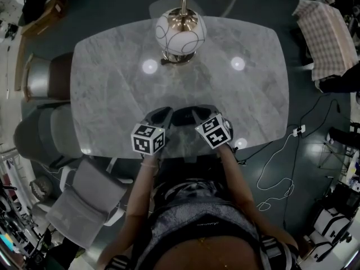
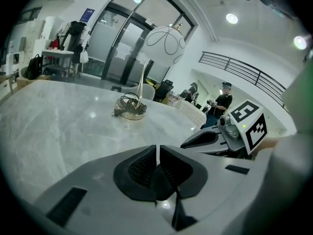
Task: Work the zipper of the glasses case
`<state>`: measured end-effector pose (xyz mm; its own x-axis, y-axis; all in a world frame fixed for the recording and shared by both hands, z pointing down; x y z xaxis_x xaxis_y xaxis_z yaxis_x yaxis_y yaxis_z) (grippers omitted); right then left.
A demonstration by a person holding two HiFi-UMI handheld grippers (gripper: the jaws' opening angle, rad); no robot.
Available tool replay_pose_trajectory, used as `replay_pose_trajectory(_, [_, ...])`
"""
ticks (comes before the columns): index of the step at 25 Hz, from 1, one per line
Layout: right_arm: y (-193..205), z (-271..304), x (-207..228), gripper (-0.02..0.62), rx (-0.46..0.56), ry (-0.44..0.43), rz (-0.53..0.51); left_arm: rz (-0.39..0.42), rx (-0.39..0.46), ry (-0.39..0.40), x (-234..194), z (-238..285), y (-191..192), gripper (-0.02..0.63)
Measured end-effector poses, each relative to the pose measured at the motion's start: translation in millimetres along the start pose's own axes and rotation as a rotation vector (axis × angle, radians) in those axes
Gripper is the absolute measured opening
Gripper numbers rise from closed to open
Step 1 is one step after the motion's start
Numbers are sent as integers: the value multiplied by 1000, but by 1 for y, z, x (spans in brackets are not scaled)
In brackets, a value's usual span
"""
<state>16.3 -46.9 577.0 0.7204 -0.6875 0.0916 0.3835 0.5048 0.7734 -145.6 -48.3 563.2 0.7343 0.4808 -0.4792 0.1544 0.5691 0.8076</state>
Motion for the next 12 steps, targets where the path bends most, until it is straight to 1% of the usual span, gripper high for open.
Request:
replay_pose_trajectory(4, [8,6,-2,74,-48,-12,-23,-28,-16,21,-3,-2,6,6])
replay_pose_trajectory(8, [11,5,-2,74,-38,-16,-16,-49,-2,18,-12,-7,10,6])
replay_pose_trajectory(10, [12,3,-4,74,-35,-23,-22,-73,5,63,-13,-7,13,9])
replay_pose_trajectory(12, [12,-1,-6,74,-33,-29,-28,-115,-15,115,-13,-6,18,9])
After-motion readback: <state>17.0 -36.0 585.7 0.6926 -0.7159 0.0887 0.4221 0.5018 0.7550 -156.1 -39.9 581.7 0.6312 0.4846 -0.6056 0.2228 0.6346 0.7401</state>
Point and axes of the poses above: the fingertips, and each gripper's own axes: z forward along the fingers, x to its right, y out of its underside, the point moved 7 cm from there along -z, backward along the fingers, and after that the axes turned 15 degrees about x, right-handed, at the moved point
